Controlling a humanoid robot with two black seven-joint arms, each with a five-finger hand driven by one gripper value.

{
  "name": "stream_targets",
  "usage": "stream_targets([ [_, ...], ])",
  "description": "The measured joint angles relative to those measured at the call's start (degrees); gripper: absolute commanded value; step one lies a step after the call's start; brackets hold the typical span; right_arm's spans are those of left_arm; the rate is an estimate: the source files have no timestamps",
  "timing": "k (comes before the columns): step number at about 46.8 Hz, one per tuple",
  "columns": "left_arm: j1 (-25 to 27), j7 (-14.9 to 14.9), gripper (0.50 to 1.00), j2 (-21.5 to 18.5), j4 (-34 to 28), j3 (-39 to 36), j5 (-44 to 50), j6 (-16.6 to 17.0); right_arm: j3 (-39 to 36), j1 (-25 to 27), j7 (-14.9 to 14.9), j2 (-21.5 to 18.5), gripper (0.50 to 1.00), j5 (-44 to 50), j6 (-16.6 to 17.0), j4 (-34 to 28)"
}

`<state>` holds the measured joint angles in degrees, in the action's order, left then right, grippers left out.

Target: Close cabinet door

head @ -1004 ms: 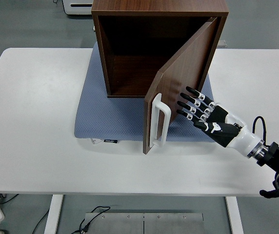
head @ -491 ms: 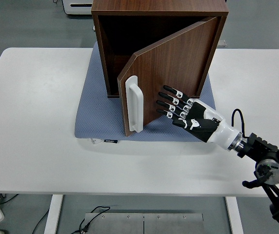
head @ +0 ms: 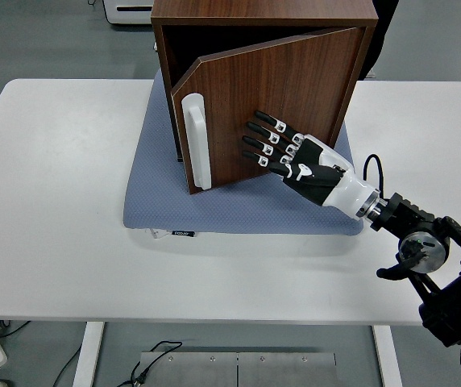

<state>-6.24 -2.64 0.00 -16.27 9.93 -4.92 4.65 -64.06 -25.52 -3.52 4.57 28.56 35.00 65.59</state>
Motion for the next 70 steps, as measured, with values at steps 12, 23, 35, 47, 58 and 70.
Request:
stream_targets([
  [12,0.0,0.0,1.000,0.0,0.0,0.0,0.0,0.0,-0.1,-2.6,0.0,-3.1,1.000,0.0,0.0,-3.7],
  [23,0.0,0.0,1.000,0.0,0.0,0.0,0.0,0.0,-0.4,-4.8,0.0,-4.6,1.000,0.0,0.0,-6.2],
  [35,0.0,0.0,1.000,0.0,0.0,0.0,0.0,0.0,-1.2,-5.3,0.1,-4.6,1.000,0.0,0.0,-8.8],
  [47,0.3,0.0,1.000,0.0,0.0,0.0,0.0,0.0,-5.3,-6.8,0.3,-4.6,1.000,0.0,0.0,-11.1],
  [58,0.7,0.0,1.000,0.0,0.0,0.0,0.0,0.0,-8.1,-7.3,0.7,-4.6,1.000,0.0,-1.2,-12.5],
  [70,0.8,0.0,1.000,0.0,0.0,0.0,0.0,0.0,-12.7,-6.9,0.7,-4.6,1.000,0.0,-4.5,-12.6],
])
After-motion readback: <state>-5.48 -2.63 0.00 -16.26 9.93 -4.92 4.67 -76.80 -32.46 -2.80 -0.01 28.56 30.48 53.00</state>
